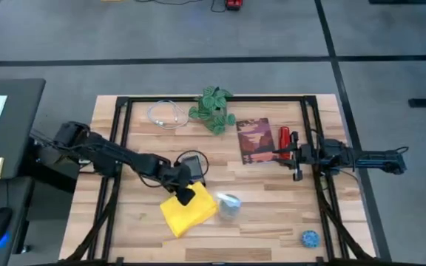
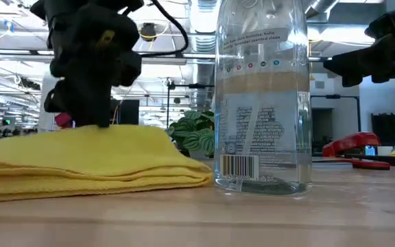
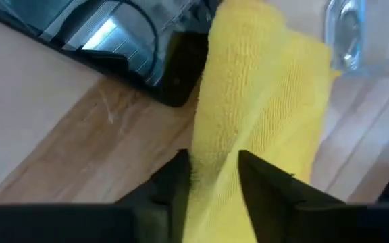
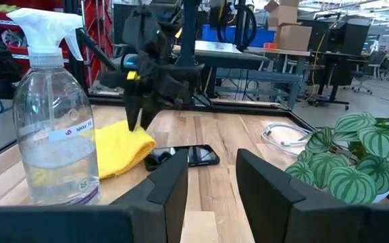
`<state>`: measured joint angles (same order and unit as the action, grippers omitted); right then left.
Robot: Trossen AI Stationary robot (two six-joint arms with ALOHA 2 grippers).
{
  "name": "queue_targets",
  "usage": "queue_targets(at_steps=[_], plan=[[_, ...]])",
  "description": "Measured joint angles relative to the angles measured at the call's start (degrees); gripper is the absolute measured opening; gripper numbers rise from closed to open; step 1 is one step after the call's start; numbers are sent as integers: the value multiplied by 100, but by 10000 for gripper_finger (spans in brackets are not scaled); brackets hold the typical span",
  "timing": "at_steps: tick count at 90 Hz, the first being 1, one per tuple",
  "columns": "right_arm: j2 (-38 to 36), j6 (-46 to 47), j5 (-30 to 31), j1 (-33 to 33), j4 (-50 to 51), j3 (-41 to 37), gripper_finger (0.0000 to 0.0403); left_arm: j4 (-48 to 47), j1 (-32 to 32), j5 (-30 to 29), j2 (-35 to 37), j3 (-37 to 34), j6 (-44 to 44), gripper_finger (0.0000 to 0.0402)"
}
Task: Apply microfiber cloth
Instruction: Prepare the transparent spray bottle and yellow microfiber towel, then spray the back of the black cellphone with the transparent spray bottle
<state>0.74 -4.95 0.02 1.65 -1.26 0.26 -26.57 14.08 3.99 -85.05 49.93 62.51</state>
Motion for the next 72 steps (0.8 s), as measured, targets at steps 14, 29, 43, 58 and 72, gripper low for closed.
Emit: queue_targets(at_steps=[14, 29, 43, 58, 72], plan=[[1, 0, -1, -2, 0, -1, 113, -127, 86, 16, 534, 0, 624, 142], [1, -64, 5, 19, 0, 0, 113, -94, 316, -203, 968, 4, 1147, 140], [-1, -657, 36, 124, 0, -1, 113, -79, 500, -287, 928, -10, 1299, 139], [0, -850, 34, 193, 28, -1, 113, -279, 550, -278, 616, -66, 1394, 135], [-1, -850, 31, 193, 38, -1, 113, -290, 588, -736, 648, -59, 1973, 134]])
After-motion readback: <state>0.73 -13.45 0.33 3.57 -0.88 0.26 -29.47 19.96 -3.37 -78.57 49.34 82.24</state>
